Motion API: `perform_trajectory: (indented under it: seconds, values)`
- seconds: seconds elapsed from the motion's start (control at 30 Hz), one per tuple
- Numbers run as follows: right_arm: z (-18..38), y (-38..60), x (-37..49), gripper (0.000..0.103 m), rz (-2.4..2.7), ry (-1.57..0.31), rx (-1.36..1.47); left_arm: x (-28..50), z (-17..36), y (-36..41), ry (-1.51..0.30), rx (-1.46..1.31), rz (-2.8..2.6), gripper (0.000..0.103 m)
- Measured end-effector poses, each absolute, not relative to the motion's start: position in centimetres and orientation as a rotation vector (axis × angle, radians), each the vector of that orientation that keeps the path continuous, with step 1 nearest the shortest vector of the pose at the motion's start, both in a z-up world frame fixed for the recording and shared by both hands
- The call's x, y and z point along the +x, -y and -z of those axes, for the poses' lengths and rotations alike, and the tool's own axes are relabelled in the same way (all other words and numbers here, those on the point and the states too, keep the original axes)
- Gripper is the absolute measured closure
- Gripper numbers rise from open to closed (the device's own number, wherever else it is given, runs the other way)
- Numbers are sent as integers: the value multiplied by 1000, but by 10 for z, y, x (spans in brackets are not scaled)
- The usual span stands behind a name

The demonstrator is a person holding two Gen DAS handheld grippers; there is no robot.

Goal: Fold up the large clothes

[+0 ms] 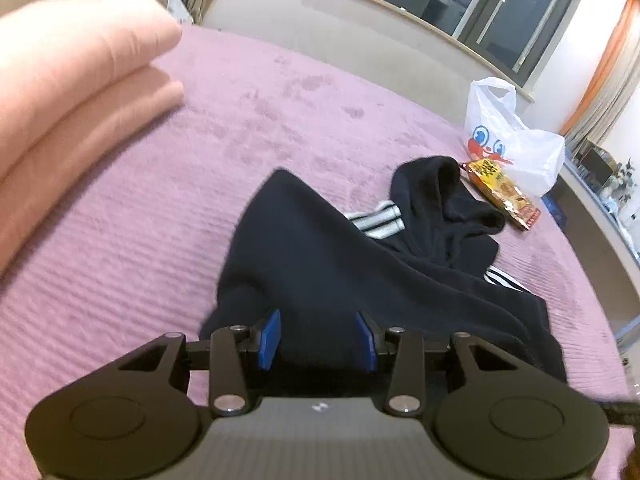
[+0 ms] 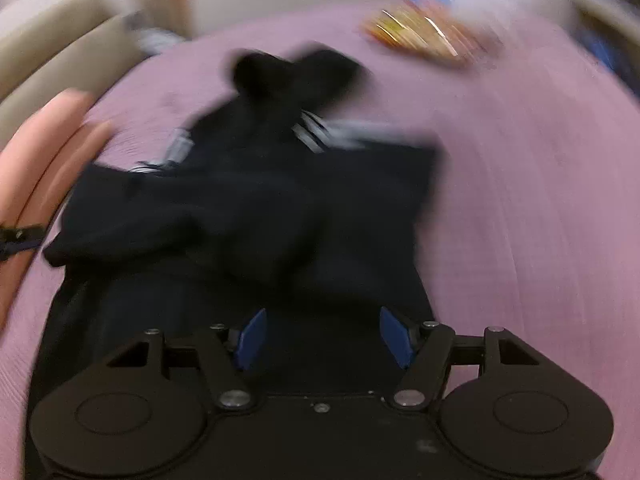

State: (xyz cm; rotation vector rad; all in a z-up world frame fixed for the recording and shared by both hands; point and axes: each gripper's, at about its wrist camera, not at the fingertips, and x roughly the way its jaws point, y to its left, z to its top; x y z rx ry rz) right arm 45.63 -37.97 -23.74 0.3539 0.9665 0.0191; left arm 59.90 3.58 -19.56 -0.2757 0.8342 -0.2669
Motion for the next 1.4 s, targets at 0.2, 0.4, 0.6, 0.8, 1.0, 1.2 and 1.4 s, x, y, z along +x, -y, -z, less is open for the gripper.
perform_trajectory:
  seconds: [0.2, 0.4, 0.6, 0.8, 1.0, 1.2, 1.4]
  values:
    - [227, 364, 490, 25, -6, -837, 489, 637, 222, -27, -932, -224, 330, 62]
    - [248, 354, 541, 24, 9, -864, 573, 615, 261, -27, -1052, -100, 309, 75]
    - [262, 336, 547, 91, -137, -922, 670, 607, 244, -39, -1010, -157, 289, 75]
    - [167, 343, 519, 91, -32, -680, 384, 617, 193, -20, -846, -183, 369, 73]
    - [208, 386, 529, 45, 226, -848, 338, 656, 223, 34, -934, -101, 350, 73]
    - [212, 392, 520, 39, 239, -796, 387, 651, 217, 37, -899, -117, 351, 75]
    - [214, 356, 547, 89, 232, -785, 197, 663, 209, 73, -856, -43, 419, 74]
